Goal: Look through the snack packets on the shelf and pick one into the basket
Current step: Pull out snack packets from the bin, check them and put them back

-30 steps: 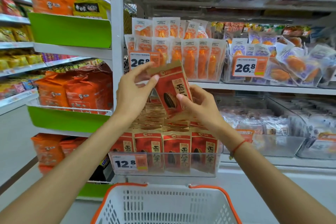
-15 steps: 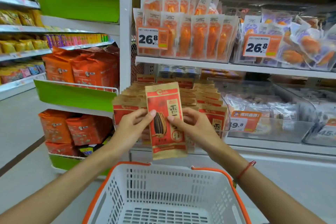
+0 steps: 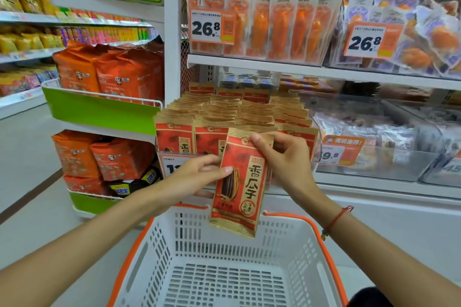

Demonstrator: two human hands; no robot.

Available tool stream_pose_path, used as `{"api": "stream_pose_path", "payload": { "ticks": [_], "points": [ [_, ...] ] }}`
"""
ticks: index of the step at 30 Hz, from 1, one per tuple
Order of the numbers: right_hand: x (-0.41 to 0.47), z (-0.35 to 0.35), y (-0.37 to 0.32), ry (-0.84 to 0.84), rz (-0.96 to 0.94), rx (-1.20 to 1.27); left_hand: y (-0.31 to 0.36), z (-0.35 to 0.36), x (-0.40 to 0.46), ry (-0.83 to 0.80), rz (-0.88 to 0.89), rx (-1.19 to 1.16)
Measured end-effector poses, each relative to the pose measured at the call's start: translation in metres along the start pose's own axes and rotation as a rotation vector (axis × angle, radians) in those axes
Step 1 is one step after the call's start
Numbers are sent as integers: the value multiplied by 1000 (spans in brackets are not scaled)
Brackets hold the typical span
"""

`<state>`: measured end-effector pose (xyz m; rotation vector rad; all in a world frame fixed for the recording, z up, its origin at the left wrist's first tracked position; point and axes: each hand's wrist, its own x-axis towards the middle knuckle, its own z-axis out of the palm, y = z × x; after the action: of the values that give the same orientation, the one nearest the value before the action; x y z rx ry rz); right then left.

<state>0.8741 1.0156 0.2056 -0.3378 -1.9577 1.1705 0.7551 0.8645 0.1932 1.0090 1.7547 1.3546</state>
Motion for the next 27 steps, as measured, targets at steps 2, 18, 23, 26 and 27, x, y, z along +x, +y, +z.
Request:
{"api": "stream_pose_path", "payload": {
  "ticks": [2,18,23,26,27],
  "points": [
    [0,1,-1,21,16,0,1,0,0,4,42,-1],
    [0,-5,-3,-335,152,26,20,5,4,468,342,-292],
    [2,-15,-1,-419,145,72,21,0,3,464,325,-305],
    [3,-18,0,-427,176,146,21,0,1,430,322,-323],
    [3,-18,1,-430,182,159,21,0,1,425,321,-328]
  ]
}}
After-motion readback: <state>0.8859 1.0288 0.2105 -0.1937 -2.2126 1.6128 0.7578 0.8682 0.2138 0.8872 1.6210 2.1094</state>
